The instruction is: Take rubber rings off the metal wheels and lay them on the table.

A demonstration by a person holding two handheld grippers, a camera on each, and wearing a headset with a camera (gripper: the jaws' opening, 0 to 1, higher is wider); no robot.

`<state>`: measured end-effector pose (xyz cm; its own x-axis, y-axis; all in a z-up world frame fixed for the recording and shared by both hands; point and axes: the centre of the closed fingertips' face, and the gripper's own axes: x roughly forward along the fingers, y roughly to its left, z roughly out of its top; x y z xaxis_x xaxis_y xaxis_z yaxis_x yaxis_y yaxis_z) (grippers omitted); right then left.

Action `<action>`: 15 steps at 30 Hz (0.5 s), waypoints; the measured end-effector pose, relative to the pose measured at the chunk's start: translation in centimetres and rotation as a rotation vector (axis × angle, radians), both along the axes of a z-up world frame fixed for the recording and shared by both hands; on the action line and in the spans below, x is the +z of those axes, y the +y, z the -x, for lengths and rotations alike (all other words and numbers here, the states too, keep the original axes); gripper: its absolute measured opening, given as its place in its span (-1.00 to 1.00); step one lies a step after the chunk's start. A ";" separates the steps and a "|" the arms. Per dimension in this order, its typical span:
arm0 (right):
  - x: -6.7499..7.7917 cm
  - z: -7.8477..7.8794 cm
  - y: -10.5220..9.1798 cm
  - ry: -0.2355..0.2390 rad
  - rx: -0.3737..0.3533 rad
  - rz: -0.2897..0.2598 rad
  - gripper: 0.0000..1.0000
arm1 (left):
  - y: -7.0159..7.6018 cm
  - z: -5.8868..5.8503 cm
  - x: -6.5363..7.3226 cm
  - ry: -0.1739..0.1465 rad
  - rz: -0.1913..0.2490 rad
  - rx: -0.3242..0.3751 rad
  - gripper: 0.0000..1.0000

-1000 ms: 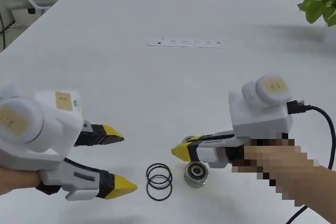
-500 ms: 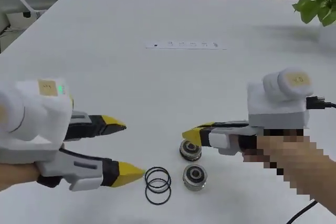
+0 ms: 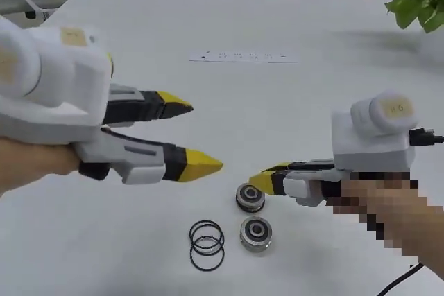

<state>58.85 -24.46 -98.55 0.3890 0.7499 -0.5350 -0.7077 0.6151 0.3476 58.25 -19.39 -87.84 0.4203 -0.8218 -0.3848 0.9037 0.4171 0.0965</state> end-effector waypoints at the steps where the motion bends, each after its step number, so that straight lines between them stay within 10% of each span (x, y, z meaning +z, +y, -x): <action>1: -0.1 0.0 -0.1 -0.001 0.000 0.006 -0.69 | -0.5 -0.4 0.2 -0.004 0.009 -0.006 0.13; 9: -1.0 -0.1 -0.9 0.012 0.002 0.041 -0.67 | -3.2 -3.1 -1.3 -0.012 0.018 0.008 0.07; 15: -1.9 0.1 -1.4 0.018 0.019 0.087 -0.67 | -4.1 -2.7 -4.5 -0.015 0.008 0.017 -0.03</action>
<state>58.79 -25.82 -100.49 0.3648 0.7075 -0.6054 -0.7135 0.6301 0.3065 60.90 -23.52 -92.29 0.4398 -0.8174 -0.3719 0.8950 0.4332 0.1063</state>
